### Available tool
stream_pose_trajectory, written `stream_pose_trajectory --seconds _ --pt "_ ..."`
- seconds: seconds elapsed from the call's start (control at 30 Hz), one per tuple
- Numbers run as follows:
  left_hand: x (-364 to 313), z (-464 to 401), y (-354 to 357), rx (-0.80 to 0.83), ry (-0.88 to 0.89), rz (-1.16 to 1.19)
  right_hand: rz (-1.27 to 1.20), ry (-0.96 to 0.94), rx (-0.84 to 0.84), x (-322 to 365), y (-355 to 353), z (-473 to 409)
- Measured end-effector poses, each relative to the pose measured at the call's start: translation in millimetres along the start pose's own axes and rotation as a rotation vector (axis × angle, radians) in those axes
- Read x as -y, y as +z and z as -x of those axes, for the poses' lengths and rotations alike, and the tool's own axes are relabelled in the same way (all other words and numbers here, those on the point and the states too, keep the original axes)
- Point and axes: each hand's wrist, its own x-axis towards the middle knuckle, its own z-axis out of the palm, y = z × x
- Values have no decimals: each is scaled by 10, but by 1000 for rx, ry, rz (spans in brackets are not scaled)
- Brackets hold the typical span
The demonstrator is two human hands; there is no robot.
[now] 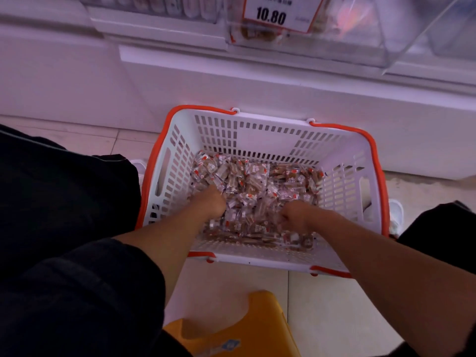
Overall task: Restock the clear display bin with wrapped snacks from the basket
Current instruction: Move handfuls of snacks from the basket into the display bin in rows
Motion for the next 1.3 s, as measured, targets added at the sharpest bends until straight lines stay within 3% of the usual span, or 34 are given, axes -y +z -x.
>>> stream_pose_trajectory --seconds 0.1,0.2,0.37,0.47,0.73,0.83,1.03,1.13,1.3 --pt "-265 148 -283 245 64 259 364 -81 -204 48 -204 153" --pt "-547 334 -698 442 135 328 583 -297 -369 159 -596 420" --pt "-949 812 -1626 516 348 131 864 -642 -563 364 -1499 1249" --pt "-1111 1262 -2130 516 471 78 940 -736 -701 428 -1857 1787" --pt "-1474 1925 -2468 231 844 680 839 -753 -996 790 -2284 2212" --pt "-1562 1958 -2558 173 866 669 806 -728 -1069 832 -2335 2194" --pt "-1489 1878 -2611 356 805 450 756 -685 -1172 803 -2398 2129" --pt "-1539 1866 -2620 370 822 403 493 -750 -1191 802 -2436 2106" --pt "-1577 1875 -2606 534 659 663 142 -829 -1201 738 -2561 2117"
